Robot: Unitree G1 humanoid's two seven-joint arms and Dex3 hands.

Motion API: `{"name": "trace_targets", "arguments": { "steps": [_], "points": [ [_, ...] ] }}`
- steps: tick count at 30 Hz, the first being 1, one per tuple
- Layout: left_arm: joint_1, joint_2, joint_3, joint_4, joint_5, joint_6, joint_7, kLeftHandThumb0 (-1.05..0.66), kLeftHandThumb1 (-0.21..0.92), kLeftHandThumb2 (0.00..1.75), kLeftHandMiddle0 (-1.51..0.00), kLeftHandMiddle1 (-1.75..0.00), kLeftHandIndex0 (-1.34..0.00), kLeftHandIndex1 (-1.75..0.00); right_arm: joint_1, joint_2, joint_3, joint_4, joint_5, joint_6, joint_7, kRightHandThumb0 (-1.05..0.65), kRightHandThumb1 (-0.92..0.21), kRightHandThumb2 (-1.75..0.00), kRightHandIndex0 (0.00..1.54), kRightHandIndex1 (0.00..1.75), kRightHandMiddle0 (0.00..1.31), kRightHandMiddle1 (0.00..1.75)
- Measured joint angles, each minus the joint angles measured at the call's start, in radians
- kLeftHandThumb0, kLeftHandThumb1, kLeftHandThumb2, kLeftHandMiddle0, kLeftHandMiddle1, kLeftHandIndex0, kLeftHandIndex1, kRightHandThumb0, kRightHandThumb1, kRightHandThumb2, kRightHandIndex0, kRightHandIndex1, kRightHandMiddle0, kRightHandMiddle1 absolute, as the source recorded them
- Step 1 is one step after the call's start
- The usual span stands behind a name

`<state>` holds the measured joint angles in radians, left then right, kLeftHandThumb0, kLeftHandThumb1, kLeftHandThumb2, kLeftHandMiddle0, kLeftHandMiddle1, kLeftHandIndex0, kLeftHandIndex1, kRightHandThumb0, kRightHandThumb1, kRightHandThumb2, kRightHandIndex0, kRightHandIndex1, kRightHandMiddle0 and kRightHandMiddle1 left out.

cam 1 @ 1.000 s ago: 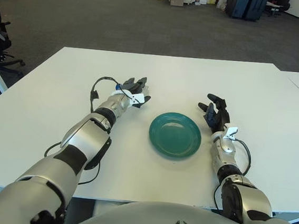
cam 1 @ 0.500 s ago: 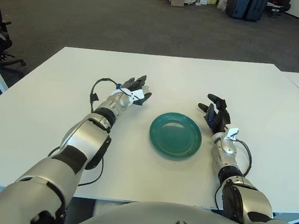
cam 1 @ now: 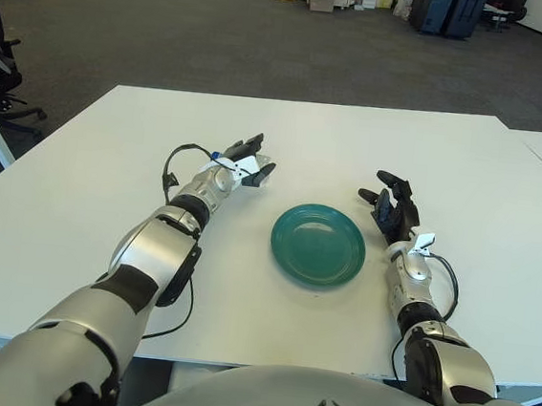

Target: Put the bottle into the plate.

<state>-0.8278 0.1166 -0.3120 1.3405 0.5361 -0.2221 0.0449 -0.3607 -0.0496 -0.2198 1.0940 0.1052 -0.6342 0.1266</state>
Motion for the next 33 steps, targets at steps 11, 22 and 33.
{"name": "trace_targets", "arguments": {
  "steps": [11,22,33],
  "points": [
    [0.023,0.018,-0.243,0.018,0.241,0.01,0.233,-0.79,0.73,0.39,-0.34,-1.59,-0.03,-1.69,-0.002,-0.001,-0.019,-0.002,0.009,0.011,0.04,-0.77,-0.92,-0.88,0.49,0.77,0.0,1.06],
    [0.042,0.043,-0.491,0.035,0.462,0.08,0.459,-0.6,0.49,0.79,-0.68,-1.74,-0.22,-1.75,-0.001,-0.003,-0.029,-0.002,0.029,0.013,0.072,-0.84,-0.92,-0.98,0.51,0.81,0.02,1.12],
    [0.024,0.078,-0.602,0.035,0.524,0.095,0.469,-0.44,0.51,0.97,-0.97,-1.75,-0.47,-1.68,0.004,-0.003,-0.029,-0.009,0.032,0.01,0.082,-0.86,-0.92,-1.04,0.54,0.82,0.02,1.12]
  ]
}}
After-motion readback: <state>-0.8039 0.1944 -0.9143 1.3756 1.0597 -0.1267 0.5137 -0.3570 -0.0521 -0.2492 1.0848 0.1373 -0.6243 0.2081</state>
